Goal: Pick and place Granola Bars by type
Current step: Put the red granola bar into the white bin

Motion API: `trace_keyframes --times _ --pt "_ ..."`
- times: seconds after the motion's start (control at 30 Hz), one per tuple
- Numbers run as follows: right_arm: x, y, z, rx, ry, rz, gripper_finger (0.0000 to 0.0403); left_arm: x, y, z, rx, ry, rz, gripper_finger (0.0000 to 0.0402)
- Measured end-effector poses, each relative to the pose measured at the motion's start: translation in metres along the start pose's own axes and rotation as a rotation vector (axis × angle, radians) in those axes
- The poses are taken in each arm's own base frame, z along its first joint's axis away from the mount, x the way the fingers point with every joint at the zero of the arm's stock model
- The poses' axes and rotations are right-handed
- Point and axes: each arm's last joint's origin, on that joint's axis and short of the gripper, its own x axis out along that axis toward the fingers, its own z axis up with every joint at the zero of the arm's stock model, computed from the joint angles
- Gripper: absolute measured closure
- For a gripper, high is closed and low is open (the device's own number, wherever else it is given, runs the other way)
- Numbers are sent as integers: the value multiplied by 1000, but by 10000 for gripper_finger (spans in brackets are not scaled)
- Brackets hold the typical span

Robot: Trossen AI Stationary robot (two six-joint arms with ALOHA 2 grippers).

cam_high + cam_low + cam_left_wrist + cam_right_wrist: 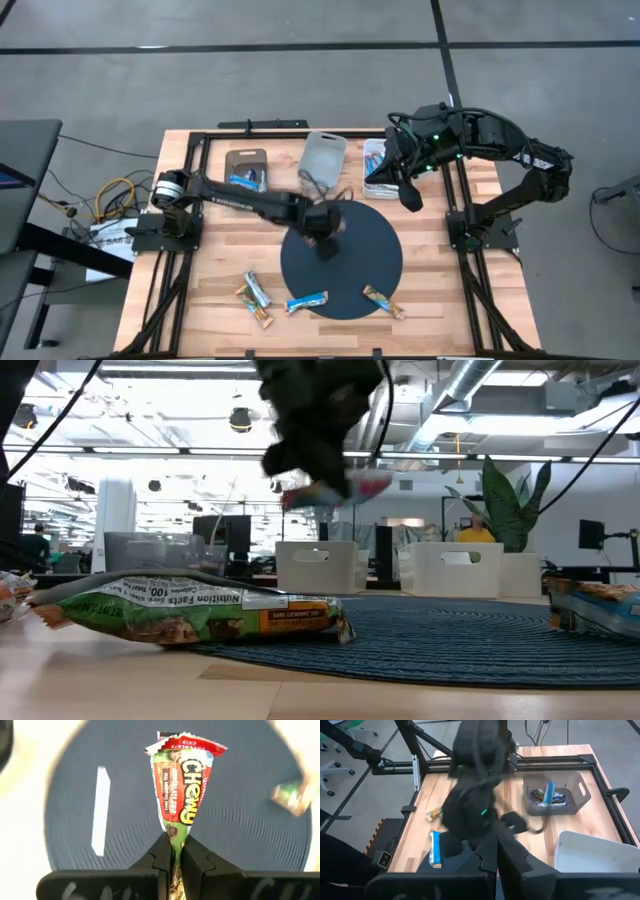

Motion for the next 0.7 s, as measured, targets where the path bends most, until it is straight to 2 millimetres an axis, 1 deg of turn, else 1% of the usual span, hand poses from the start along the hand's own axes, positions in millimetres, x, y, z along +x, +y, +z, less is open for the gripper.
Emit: trace_keyframes --times 0.1,0.17,0.3,0.4,0.53,0.63,0.7 --pt "-7 2 -3 3 10 0 403 -17 9 28 -5 -95 10 395" --pt "-13 0 -9 18 46 -25 403 -29 15 45 -2 -152 19 397" --pt "-27 -5 -17 74 93 -147 403 -67 25 72 17 -300 24 397" --pt "-32 -11 -18 128 88 -237 403 -91 35 84 3 -390 10 399" --pt "-37 -23 -23 203 110 -334 397 -120 45 95 -30 -522 -46 400" --pt "-37 -34 -24 260 111 -377 371 -139 50 97 -50 -583 -66 401" --pt "-37 -42 -24 298 103 -403 343 -144 52 98 -63 -598 -67 401"
